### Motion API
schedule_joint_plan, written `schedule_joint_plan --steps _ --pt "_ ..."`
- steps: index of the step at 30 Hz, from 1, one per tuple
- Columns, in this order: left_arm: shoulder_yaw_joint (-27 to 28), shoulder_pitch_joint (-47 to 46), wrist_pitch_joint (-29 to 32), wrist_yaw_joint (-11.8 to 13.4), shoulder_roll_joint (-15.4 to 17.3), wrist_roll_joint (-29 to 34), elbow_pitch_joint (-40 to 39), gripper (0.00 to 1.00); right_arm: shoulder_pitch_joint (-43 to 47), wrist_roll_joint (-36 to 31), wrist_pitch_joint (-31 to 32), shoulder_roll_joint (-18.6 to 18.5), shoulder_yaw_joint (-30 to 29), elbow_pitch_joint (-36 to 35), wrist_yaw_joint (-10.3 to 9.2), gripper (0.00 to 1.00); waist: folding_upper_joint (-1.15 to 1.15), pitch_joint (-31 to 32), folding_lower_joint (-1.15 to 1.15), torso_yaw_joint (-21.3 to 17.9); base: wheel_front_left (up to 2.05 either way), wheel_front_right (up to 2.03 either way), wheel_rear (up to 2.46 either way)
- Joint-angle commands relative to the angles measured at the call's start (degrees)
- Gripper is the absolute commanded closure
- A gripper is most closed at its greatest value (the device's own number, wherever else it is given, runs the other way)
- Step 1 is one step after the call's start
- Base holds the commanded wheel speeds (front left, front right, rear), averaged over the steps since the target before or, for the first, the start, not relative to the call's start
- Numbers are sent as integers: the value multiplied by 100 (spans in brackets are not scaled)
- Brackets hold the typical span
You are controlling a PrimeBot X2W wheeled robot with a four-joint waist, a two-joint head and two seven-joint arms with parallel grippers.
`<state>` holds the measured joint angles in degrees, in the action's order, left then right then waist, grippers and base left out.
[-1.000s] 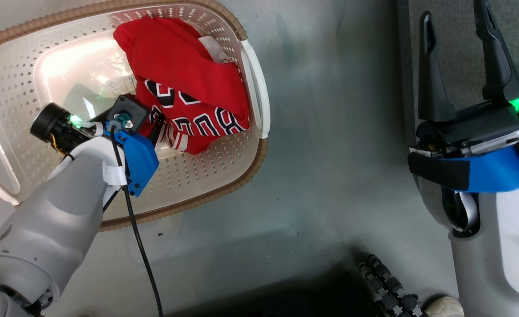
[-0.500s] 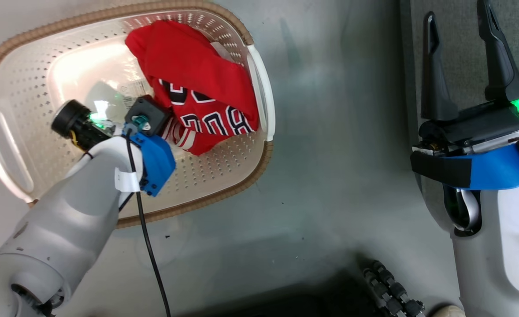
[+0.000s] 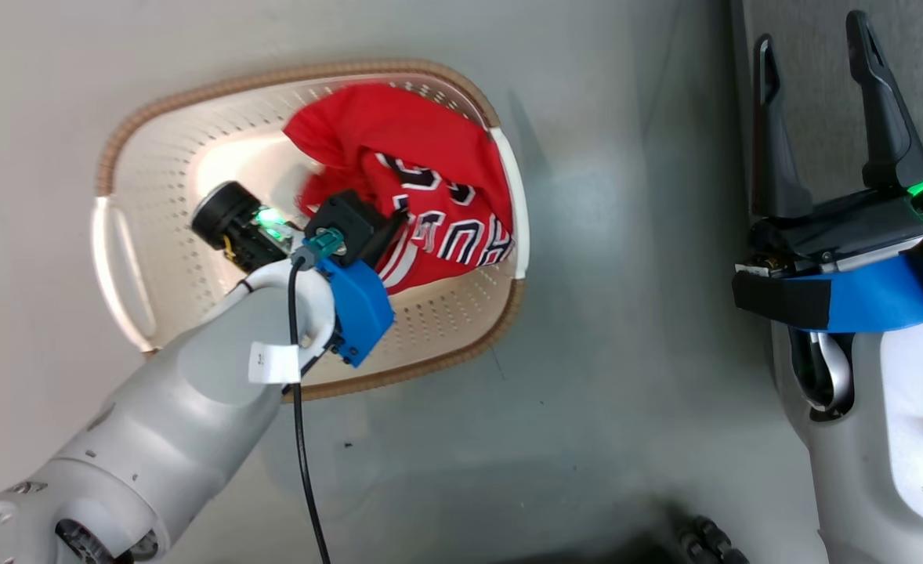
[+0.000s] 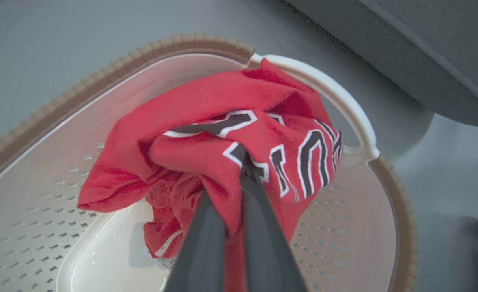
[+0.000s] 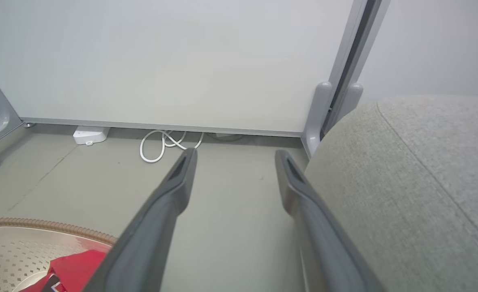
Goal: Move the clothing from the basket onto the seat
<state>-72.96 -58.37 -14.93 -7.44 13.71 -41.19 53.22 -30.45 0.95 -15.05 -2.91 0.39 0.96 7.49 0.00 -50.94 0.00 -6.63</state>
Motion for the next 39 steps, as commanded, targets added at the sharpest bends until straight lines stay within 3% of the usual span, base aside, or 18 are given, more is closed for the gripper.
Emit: schedule_joint_plan --steps 1,16,25,32,39 --pt "122 80 -31 -4 17 56 -189 100 38 -53 -20 -13 -26 47 1 0 0 286 0 199 0 0 0" --pt "1936 1228 -34 -4 170 1120 -1753 100 634 -6 -20 -135 -124 322 1 0 0 1682 0 650 0 0 0" --pt "2731 1731 -34 -4 106 1640 -2506 100 1107 63 -20 -146 -190 510 1 0 0 2613 0 793 0 0 0" --pt "3099 1802 -35 -4 85 1917 -2829 100 1472 118 -19 -115 -206 626 1 0 0 3313 0 818 0 0 0" --pt "3041 1637 -36 -4 27 1944 -3080 100 1834 172 -19 -89 -268 693 1 0 0 3861 0 836 0 0 0"
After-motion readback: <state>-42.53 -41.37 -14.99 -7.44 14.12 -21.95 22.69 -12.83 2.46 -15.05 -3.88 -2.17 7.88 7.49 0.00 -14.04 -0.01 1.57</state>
